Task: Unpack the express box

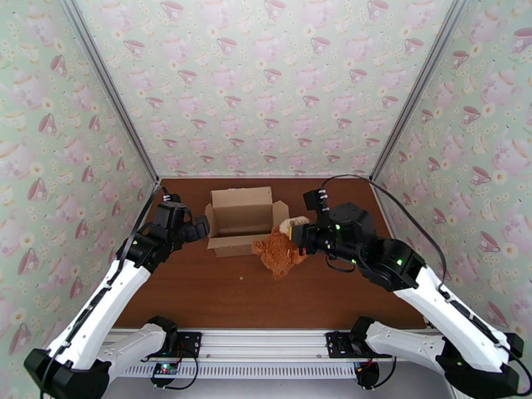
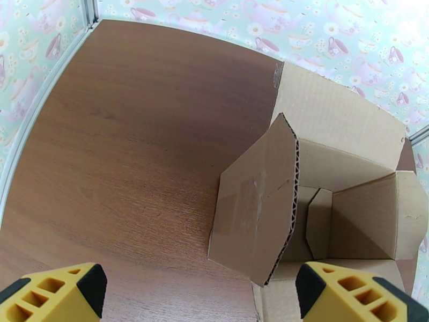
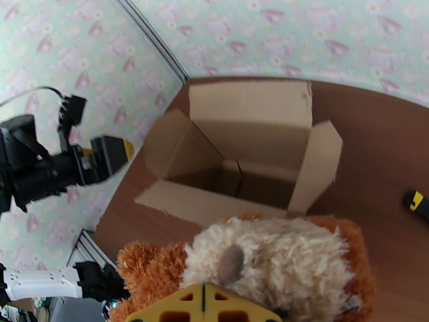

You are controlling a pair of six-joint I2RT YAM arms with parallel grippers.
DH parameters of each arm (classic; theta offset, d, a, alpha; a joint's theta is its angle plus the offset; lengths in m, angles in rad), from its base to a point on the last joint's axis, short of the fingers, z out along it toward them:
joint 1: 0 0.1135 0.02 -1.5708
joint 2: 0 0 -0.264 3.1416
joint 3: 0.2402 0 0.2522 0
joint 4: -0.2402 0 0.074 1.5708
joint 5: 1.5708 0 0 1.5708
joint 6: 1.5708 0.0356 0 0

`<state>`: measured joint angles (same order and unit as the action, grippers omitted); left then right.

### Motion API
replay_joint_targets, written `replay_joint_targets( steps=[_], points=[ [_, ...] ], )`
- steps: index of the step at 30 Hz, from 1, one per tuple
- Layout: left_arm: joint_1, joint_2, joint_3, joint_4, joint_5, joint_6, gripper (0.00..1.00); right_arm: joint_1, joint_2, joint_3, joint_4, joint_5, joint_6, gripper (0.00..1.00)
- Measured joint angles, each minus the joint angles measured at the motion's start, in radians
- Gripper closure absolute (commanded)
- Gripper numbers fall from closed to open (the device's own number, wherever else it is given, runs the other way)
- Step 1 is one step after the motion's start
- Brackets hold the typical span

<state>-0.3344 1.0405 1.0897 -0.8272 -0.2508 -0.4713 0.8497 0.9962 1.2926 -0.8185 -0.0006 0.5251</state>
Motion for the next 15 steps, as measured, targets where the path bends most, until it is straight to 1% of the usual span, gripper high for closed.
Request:
replay_joint_targets(
  steps=[7, 12, 15],
  points=[
    [0.000, 0.000, 0.000, 0.000, 0.000, 0.000, 0.00, 0.000, -0.051, -0.146, 0.004, -0.010, 0.055, 1.00],
    [0.000, 0.000, 0.000, 0.000, 0.000, 0.000, 0.00, 0.000, -0.034, -0.278, 0.050, -0.020, 0.105, 1.00],
    [0.000, 0.001, -0.002, -0.001, 0.000, 0.000, 0.00, 0.000, -0.005, -0.328, 0.092, -0.027, 0.138, 1.00]
  ],
)
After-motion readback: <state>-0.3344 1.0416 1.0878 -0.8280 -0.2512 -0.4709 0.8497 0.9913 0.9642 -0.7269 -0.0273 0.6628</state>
